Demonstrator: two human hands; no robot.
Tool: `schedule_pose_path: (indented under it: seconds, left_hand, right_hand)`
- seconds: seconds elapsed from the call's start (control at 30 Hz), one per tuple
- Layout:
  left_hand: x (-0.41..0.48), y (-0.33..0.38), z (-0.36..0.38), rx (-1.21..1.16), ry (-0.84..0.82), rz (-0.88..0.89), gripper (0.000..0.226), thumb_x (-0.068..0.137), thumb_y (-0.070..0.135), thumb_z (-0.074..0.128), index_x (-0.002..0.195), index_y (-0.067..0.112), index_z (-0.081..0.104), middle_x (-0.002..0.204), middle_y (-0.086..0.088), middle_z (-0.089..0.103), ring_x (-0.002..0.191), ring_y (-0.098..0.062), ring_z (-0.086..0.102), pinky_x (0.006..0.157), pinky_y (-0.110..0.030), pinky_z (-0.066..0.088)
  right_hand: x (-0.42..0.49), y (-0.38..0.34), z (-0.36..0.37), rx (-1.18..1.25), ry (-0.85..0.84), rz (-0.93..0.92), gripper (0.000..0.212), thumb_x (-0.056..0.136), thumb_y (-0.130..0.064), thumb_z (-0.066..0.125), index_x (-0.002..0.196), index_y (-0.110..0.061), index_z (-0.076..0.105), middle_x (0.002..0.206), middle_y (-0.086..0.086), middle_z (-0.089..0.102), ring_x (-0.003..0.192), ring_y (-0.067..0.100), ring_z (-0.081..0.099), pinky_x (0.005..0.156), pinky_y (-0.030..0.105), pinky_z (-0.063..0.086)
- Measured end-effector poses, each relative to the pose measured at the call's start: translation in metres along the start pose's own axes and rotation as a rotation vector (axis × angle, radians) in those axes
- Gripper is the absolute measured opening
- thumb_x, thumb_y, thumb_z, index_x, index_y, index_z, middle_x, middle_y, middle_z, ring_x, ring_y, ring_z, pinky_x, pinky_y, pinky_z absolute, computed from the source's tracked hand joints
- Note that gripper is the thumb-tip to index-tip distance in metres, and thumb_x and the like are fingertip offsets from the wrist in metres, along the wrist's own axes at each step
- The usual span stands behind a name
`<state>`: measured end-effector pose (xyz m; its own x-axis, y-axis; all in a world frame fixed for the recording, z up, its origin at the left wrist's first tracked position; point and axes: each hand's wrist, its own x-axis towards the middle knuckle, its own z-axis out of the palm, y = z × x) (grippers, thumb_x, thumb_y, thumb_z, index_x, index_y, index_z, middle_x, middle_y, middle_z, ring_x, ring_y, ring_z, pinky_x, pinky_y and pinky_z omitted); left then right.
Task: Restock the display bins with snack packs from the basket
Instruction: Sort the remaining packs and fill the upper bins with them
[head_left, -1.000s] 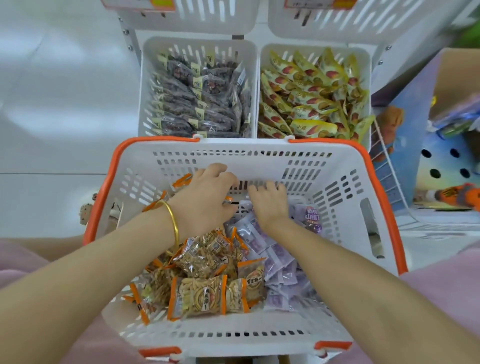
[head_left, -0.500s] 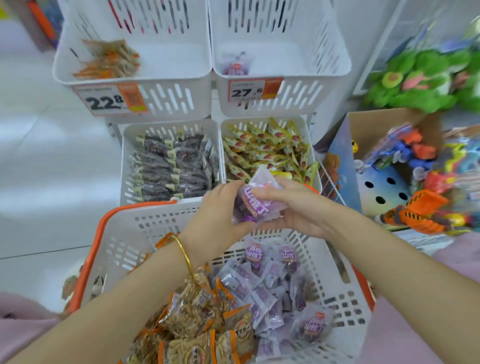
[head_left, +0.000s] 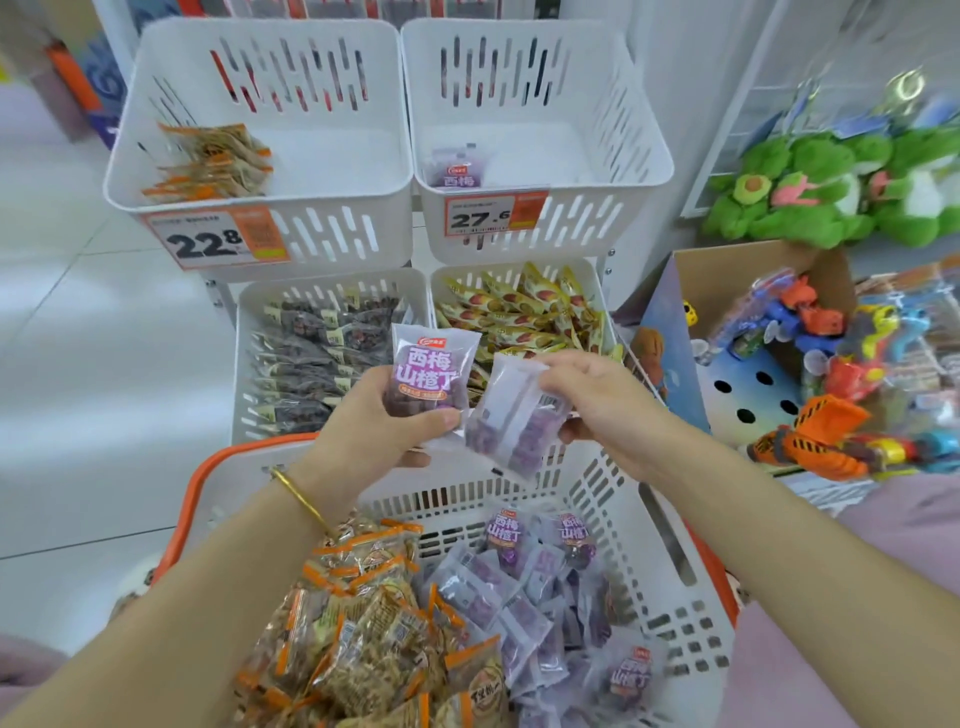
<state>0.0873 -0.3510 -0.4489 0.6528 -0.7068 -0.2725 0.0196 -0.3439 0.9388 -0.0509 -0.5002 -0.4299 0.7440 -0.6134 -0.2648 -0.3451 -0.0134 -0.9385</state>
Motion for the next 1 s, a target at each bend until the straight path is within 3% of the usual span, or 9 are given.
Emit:
schedule_pose_path:
  seconds: [0.1, 0.2, 0.3, 0.43, 0.57, 0.67, 0.8, 0.9, 1.0]
  left_hand:
    - [-0.001, -0.001, 0.002, 0.071, 0.006, 0.007, 0.045, 0.078, 0.02, 0.074, 0.117, 0.014, 0.051, 0.104, -0.008, 0.064, 0.093, -0.019, 0.064, 0.062, -0.028, 0.057]
    - [-0.003, 0.002, 0.006, 0.15, 0.102, 0.083, 0.044, 0.074, 0.019, 0.078, 0.108, 0.014, 0.051, 0.091, 0.0, 0.063, 0.079, -0.01, 0.061, 0.061, -0.017, 0.054]
    - [-0.008, 0.009, 0.011, 0.25, 0.115, 0.14, 0.043, 0.071, 0.023, 0.081, 0.102, 0.019, 0.051, 0.082, 0.01, 0.058, 0.07, 0.0, 0.055, 0.055, -0.009, 0.046]
    - [-0.01, 0.009, 0.014, 0.228, 0.005, 0.102, 0.041, 0.075, 0.018, 0.078, 0.106, 0.016, 0.05, 0.091, 0.001, 0.063, 0.08, -0.01, 0.062, 0.068, -0.03, 0.059]
    - [-0.008, 0.002, 0.006, 0.177, 0.01, 0.073, 0.037, 0.079, 0.014, 0.073, 0.108, 0.009, 0.051, 0.094, -0.006, 0.065, 0.082, -0.019, 0.066, 0.059, -0.027, 0.058]
    - [-0.009, -0.004, 0.005, 0.128, -0.048, 0.023, 0.032, 0.083, 0.012, 0.069, 0.11, 0.008, 0.051, 0.097, -0.01, 0.065, 0.081, -0.018, 0.067, 0.061, -0.027, 0.059]
    - [-0.009, -0.008, 0.007, 0.035, -0.093, -0.014, 0.016, 0.092, 0.011, 0.056, 0.106, 0.016, 0.049, 0.104, -0.01, 0.063, 0.082, -0.016, 0.066, 0.064, -0.027, 0.059]
    - [-0.008, -0.005, 0.008, -0.061, -0.087, -0.071, 0.021, 0.098, 0.019, 0.047, 0.117, 0.012, 0.05, 0.114, -0.016, 0.061, 0.093, -0.021, 0.063, 0.067, -0.03, 0.06]
    - [-0.008, -0.004, 0.009, -0.093, -0.107, -0.088, 0.036, 0.093, 0.039, 0.049, 0.119, 0.014, 0.05, 0.116, -0.015, 0.059, 0.099, -0.022, 0.063, 0.071, -0.033, 0.059]
  right_hand:
    - [0.003, -0.003, -0.009, -0.022, 0.112, -0.015, 0.02, 0.093, -0.012, 0.046, 0.082, 0.004, 0.053, 0.079, 0.008, 0.042, 0.06, 0.018, 0.039, 0.047, 0.026, 0.036]
    - [0.003, -0.003, -0.01, -0.002, 0.166, 0.007, 0.025, 0.097, -0.014, 0.043, 0.094, 0.009, 0.052, 0.082, 0.011, 0.047, 0.054, 0.016, 0.045, 0.046, 0.025, 0.038]
    - [0.002, -0.002, -0.006, 0.086, 0.093, 0.055, 0.022, 0.097, -0.012, 0.041, 0.108, -0.011, 0.061, 0.078, 0.007, 0.058, 0.054, 0.017, 0.051, 0.044, 0.025, 0.042]
    - [0.002, -0.007, -0.003, 0.309, -0.047, 0.133, 0.024, 0.096, -0.015, 0.045, 0.103, -0.007, 0.066, 0.076, 0.009, 0.058, 0.05, 0.014, 0.054, 0.044, 0.023, 0.048]
    - [-0.001, -0.015, -0.011, 0.597, -0.355, 0.212, 0.031, 0.079, -0.014, 0.058, 0.105, 0.003, 0.058, 0.087, 0.016, 0.059, 0.071, 0.027, 0.063, 0.073, 0.037, 0.059]
    - [0.0, -0.011, -0.003, 0.42, -0.353, 0.169, 0.035, 0.082, 0.01, 0.058, 0.117, 0.01, 0.054, 0.083, 0.017, 0.065, 0.067, 0.022, 0.066, 0.066, 0.031, 0.06]
    - [0.003, -0.005, 0.002, 0.128, -0.147, 0.064, 0.025, 0.076, -0.008, 0.074, 0.099, -0.004, 0.065, 0.062, 0.004, 0.061, 0.039, 0.007, 0.048, 0.036, 0.018, 0.041]
    - [0.006, -0.005, 0.001, 0.047, -0.061, -0.022, 0.012, 0.076, -0.017, 0.076, 0.082, -0.012, 0.066, 0.056, -0.007, 0.056, 0.04, 0.006, 0.033, 0.037, 0.018, 0.026]
    - [0.007, -0.006, 0.002, 0.065, -0.036, -0.05, 0.013, 0.078, -0.019, 0.075, 0.077, -0.014, 0.063, 0.056, -0.007, 0.055, 0.045, 0.006, 0.039, 0.041, 0.019, 0.034]
